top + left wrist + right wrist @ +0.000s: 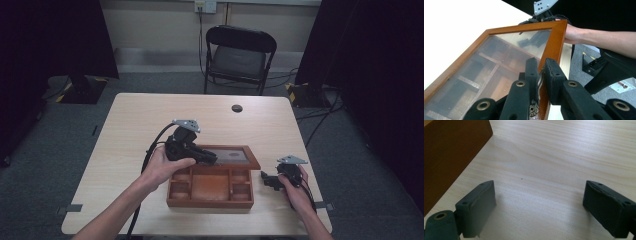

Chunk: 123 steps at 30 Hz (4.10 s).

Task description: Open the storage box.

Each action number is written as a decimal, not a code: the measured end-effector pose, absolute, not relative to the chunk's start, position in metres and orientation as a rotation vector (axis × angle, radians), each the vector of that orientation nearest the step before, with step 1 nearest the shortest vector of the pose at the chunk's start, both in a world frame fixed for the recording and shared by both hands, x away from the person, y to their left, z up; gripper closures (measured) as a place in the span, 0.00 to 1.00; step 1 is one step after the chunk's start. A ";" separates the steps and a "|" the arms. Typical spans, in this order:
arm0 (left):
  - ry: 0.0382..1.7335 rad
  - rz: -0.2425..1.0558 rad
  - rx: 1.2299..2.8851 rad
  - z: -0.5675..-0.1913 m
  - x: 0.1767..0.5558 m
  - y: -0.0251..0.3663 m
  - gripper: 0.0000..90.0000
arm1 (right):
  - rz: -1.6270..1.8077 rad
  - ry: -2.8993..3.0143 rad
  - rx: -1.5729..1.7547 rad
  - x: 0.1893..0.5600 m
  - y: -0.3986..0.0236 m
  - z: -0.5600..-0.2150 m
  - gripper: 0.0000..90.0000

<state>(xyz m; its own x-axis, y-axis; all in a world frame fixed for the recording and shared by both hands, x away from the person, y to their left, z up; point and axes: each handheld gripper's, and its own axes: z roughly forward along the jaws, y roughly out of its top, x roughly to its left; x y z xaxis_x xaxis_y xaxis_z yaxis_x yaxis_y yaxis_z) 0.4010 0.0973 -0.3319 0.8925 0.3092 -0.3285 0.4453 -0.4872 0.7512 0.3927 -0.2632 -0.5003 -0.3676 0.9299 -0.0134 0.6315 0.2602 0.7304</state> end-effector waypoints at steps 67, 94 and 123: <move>0.556 -0.115 2.055 -0.309 0.426 0.101 0.91 | 0.897 2.093 1.414 0.393 -0.263 -0.500 0.11; 0.544 -0.082 2.047 -0.306 0.429 0.101 0.92 | 0.899 2.096 1.410 0.393 -0.263 -0.500 0.11; 0.545 -0.080 2.044 -0.306 0.429 0.101 0.92 | 0.899 2.095 1.410 0.393 -0.263 -0.500 0.11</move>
<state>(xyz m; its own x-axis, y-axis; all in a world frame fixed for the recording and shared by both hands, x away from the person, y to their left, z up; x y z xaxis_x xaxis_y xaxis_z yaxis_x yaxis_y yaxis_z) 0.4286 0.1013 -0.3059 0.8970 0.3456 -0.2757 0.4104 -0.4188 0.8101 0.3933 -0.2634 -0.5004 -0.3709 0.9286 -0.0131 0.6303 0.2621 0.7308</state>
